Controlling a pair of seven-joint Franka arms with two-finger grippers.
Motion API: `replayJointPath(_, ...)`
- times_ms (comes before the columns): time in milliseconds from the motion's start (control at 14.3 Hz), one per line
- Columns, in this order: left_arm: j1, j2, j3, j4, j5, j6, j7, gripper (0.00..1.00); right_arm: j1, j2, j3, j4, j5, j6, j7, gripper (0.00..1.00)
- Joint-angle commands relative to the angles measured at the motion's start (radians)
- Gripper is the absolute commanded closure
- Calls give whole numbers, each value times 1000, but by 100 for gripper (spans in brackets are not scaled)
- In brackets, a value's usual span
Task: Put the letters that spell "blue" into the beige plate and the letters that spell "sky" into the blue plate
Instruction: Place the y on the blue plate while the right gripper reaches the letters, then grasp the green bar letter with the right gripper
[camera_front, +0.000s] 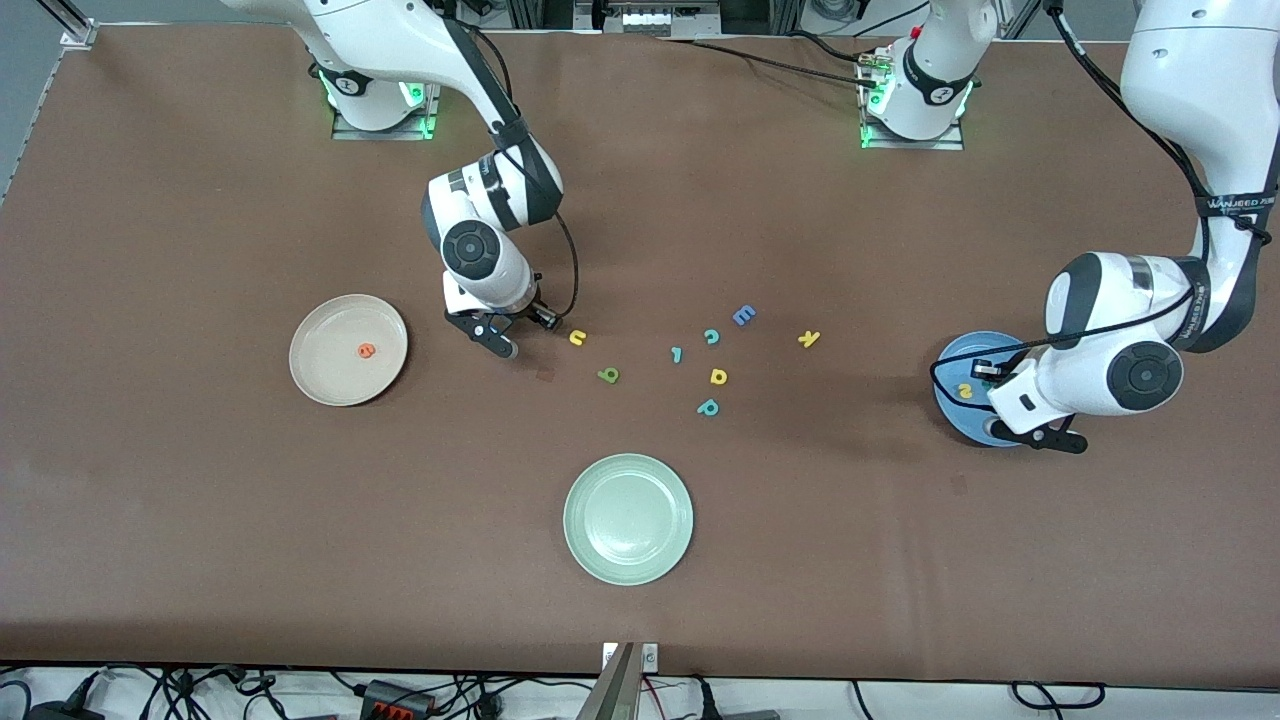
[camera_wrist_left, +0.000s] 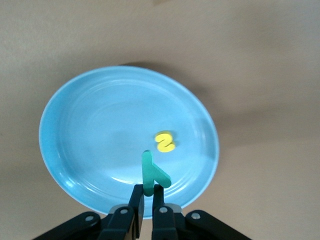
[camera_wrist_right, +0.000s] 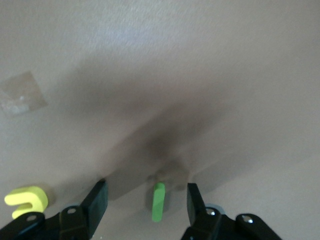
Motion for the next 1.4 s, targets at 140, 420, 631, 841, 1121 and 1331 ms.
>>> replayJointPath(140, 20, 29, -27, 19, 12, -22, 11, 0, 25, -20, -11, -41, 20, 12, 9, 50)
replayJointPath(420, 11, 14, -120, 18, -71, -88, -70, 0, 23, -20, -11, -39, 18, 12, 7, 70)
replayJointPath(631, 7, 23, -192, -37, -148, -74, -147, 0, 23, -22, -11, -39, 20, 12, 7, 83)
replayJointPath(841, 2, 23, -242, -121, -149, 43, -257, 0, 13, -36, -13, -31, 20, 8, 5, 94)
replayJointPath(1121, -33, 14, -308, -206, -134, 157, -357, 0, -58, -77, -28, 4, 12, -21, -72, 94)
replayJointPath(1331, -122, 16, -306, -255, -47, 216, -365, 0, -150, -86, -103, 53, 6, -139, -293, 94)
